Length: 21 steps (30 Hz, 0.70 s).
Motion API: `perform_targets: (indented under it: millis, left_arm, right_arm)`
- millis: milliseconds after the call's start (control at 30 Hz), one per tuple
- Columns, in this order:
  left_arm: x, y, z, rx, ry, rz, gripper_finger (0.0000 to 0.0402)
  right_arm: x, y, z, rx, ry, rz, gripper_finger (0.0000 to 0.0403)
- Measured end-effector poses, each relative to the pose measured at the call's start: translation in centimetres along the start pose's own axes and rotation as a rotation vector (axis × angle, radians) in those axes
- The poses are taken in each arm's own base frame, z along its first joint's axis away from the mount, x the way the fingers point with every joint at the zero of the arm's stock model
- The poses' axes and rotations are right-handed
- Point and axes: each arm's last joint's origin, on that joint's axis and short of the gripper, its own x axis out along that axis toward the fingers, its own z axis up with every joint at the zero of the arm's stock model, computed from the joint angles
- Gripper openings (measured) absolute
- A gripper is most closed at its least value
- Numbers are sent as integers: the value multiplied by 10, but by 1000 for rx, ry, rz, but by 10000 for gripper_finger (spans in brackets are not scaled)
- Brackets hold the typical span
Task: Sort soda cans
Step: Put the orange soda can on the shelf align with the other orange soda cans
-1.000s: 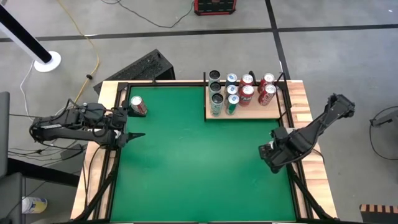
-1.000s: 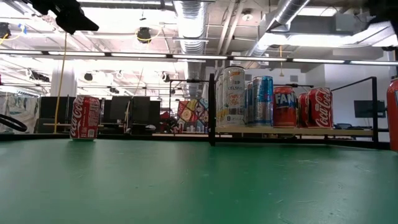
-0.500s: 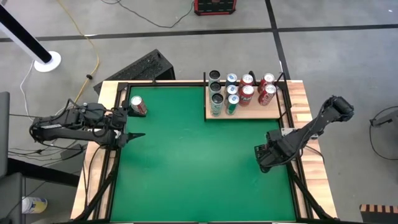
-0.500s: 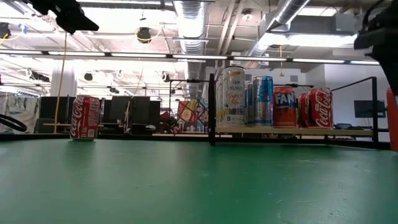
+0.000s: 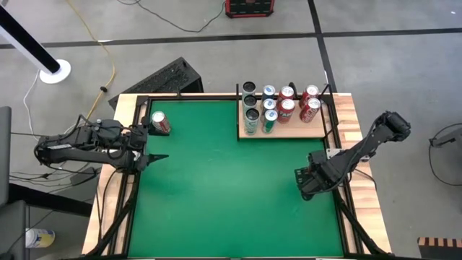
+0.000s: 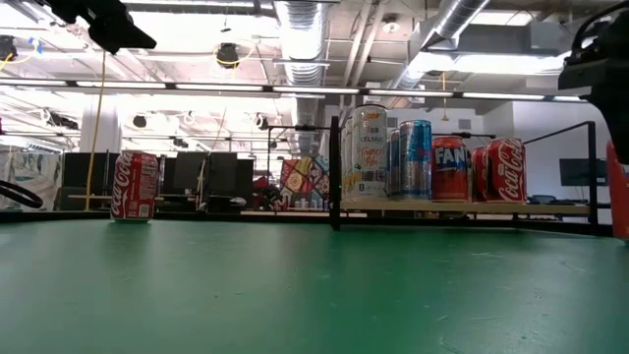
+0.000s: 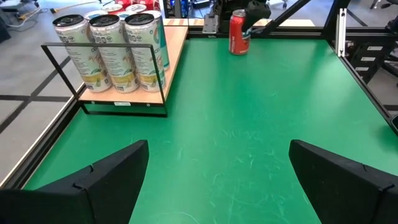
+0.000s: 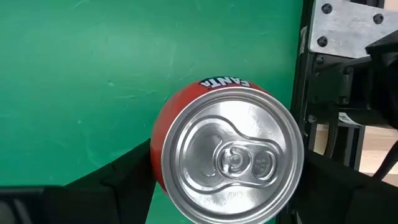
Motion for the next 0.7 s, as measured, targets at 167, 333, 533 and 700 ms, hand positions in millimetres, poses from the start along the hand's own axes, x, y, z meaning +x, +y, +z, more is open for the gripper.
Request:
perform_targets:
  millis: [167,333,533,700]
  left_arm:
    - [0,0,0,0,0,0,373]
    - [0,0,1,0,-7,0,373]
    - [0,0,2,6,-18,0,373]
    - [0,0,2,13,-18,0,373]
  right_arm:
    - [-15,6,2,-1,-18,70,322]
    - [-37,16,20,-8,-89,151,322]
    - [-52,27,62,-33,-132,152,322]
    - [-56,31,104,-46,-154,128,322]
